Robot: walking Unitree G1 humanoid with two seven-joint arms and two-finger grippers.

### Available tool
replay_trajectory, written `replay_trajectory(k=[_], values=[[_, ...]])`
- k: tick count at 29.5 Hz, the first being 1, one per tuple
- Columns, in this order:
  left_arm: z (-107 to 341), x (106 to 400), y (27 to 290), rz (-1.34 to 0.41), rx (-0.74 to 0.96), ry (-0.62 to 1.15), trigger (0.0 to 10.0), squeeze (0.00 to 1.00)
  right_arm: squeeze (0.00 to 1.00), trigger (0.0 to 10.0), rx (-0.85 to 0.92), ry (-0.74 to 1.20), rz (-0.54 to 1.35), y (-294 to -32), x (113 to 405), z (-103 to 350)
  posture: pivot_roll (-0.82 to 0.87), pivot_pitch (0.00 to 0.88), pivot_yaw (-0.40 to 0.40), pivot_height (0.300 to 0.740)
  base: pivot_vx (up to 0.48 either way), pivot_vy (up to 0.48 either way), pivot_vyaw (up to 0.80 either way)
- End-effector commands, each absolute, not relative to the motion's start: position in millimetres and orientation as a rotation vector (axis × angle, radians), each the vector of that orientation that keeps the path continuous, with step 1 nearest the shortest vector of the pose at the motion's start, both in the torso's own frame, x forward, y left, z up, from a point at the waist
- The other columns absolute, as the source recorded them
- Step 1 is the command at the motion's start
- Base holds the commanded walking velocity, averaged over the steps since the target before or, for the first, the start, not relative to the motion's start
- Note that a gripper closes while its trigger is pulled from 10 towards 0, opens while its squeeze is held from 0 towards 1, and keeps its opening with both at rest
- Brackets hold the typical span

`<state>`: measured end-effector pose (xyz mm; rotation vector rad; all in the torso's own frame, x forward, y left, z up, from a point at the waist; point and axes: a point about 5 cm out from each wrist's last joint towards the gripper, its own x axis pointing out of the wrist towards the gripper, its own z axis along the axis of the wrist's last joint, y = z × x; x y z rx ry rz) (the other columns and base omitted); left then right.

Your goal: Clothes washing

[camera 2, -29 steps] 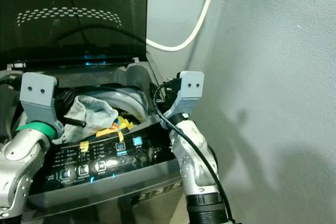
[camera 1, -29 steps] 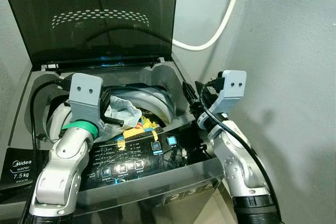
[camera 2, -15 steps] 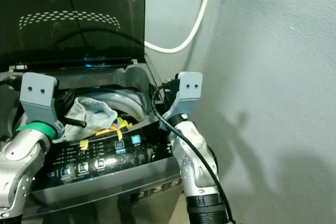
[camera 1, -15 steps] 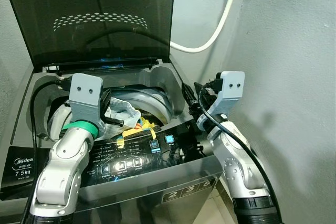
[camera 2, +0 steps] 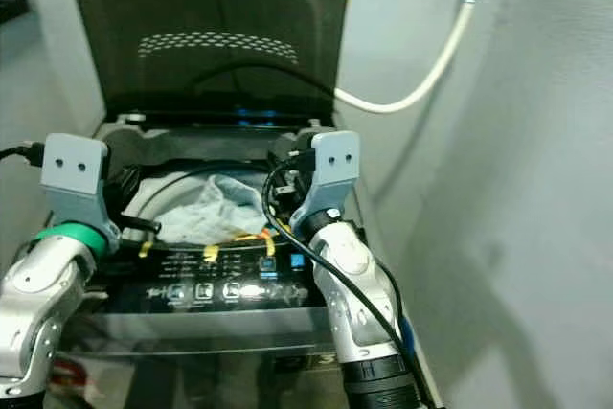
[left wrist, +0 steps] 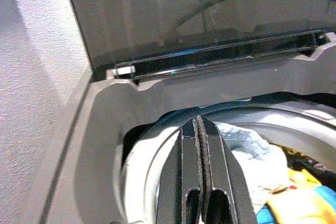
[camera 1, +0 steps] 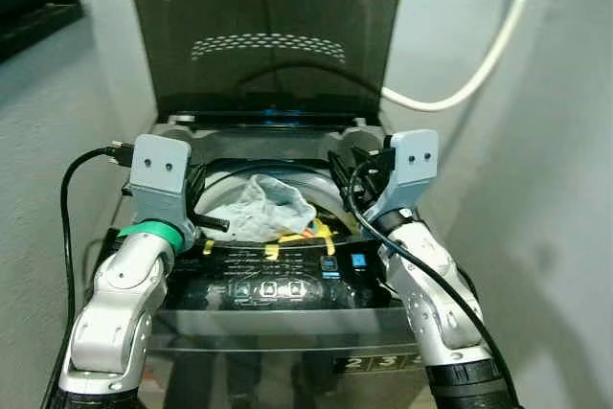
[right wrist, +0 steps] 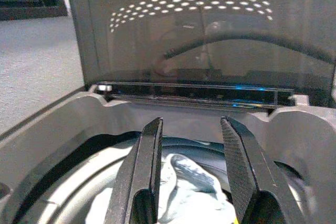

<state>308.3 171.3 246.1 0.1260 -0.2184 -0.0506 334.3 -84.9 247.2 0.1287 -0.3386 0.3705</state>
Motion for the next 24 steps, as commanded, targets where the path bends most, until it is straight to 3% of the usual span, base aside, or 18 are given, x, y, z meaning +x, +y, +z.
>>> replay_trajectory(k=[1, 24], values=[[242.5, 310.1, 170.3, -0.062, 0.127, -0.202, 10.0, 0.00, 0.00, 10.0, 0.145, -0.349, 0.350, -88.9, 332.0, 246.6, 0.02, 0.007, 0.039, 0.740, 0.000, 0.000, 0.00], [235.5, 312.7, 167.6, -0.034, 0.067, -0.201, 10.0, 0.00, 0.00, 10.0, 0.108, -0.354, 0.363, -89.2, 332.6, 248.6, -0.03, 0.023, 0.016, 0.740, 0.000, 0.000, 0.00]])
